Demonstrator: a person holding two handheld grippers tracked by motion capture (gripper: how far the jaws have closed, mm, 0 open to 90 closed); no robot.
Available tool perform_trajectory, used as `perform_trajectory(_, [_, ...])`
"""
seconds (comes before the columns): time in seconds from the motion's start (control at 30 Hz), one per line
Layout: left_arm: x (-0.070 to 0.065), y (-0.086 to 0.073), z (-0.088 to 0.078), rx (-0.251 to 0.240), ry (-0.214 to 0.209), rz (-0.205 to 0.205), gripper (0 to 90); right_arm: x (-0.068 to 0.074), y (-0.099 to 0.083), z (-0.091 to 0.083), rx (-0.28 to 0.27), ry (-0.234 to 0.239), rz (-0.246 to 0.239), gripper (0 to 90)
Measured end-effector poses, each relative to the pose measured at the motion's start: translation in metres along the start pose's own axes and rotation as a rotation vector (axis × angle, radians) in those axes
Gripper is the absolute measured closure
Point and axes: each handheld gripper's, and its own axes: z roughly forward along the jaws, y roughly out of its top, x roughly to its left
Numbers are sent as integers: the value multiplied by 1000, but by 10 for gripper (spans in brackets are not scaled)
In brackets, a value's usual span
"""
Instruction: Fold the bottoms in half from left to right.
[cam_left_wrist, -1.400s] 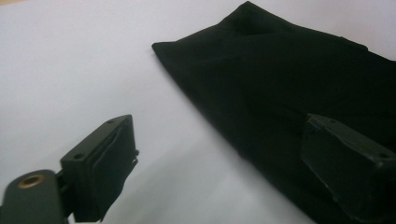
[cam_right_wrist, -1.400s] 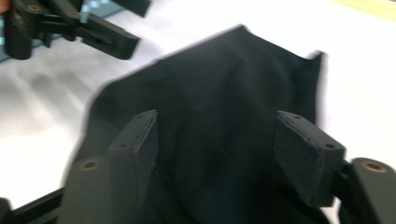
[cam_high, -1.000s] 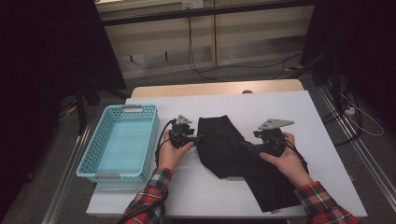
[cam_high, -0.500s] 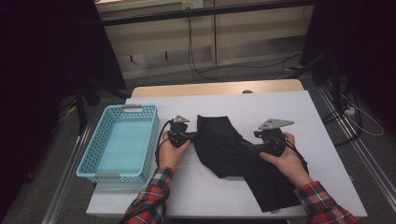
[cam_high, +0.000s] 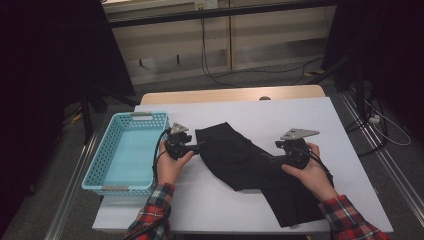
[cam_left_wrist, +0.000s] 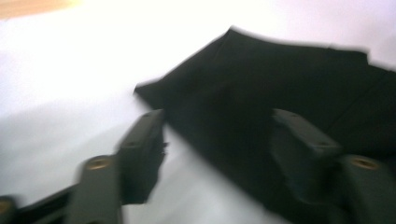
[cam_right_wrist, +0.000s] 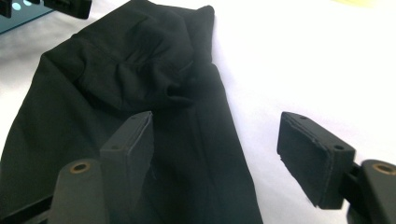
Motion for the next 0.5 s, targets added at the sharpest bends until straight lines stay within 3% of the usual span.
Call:
perform_trajectory(0.13, [0,6,9,21,-27,40,305,-3,-3,-2,3,-7,9,261])
perform_trajectory(0.23, [0,12,21,12,-83,51,296,-6,-6,-5,4,-12,11,257])
perform_trajectory(0.37, [2,21,39,33,-94,73,317,-8,-8,-9,2,-17,18,245])
perform_trajectory(0.5, [1,27,56,26,-114,69,318,-10,-10,-14,-5,-21,31,235])
